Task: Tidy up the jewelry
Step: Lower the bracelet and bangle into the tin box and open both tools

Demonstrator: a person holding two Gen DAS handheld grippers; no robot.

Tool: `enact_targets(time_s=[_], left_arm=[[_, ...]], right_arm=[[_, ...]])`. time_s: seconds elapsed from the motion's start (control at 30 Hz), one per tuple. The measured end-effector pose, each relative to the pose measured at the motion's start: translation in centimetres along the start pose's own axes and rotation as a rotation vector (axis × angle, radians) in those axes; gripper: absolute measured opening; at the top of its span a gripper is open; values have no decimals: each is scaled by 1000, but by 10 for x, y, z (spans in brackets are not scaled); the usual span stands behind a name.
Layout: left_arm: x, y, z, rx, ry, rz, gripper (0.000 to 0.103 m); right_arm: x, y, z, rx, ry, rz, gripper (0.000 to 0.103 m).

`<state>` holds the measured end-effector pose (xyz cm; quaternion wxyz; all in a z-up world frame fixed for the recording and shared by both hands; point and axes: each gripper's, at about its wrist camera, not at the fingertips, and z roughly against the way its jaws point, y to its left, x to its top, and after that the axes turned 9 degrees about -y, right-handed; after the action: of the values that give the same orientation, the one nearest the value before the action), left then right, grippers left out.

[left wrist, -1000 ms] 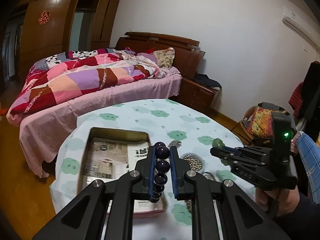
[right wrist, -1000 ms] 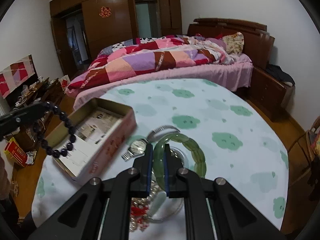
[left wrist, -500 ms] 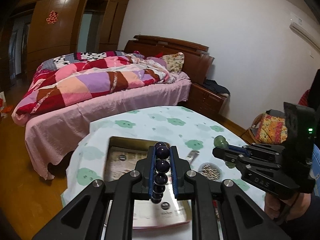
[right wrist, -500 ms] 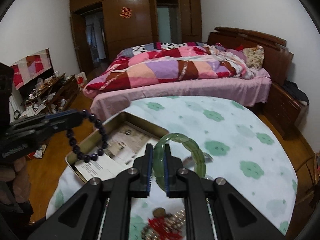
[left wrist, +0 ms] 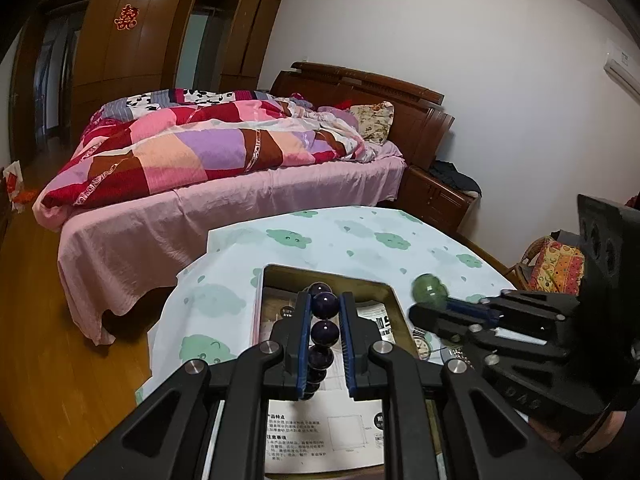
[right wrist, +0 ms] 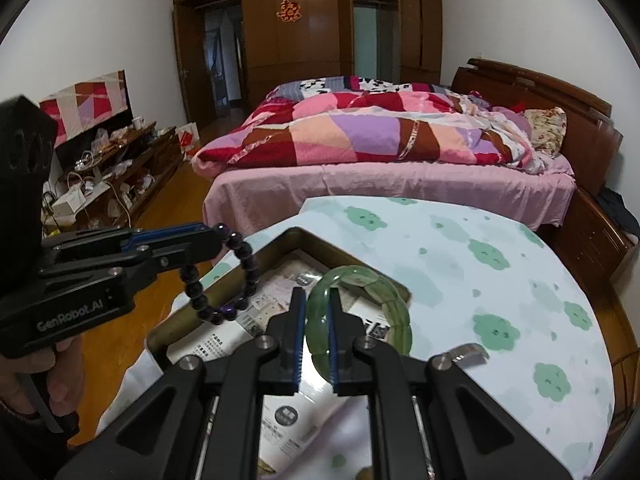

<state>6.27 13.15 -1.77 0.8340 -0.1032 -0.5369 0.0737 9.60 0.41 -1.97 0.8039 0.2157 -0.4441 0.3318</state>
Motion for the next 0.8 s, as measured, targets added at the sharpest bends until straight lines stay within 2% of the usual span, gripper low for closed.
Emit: enact_targets(time_s=[0.8], left_arm=[[-15, 11, -40, 29, 72, -41, 13]], right_arm=[[-25, -3, -50, -29, 122, -24, 12]])
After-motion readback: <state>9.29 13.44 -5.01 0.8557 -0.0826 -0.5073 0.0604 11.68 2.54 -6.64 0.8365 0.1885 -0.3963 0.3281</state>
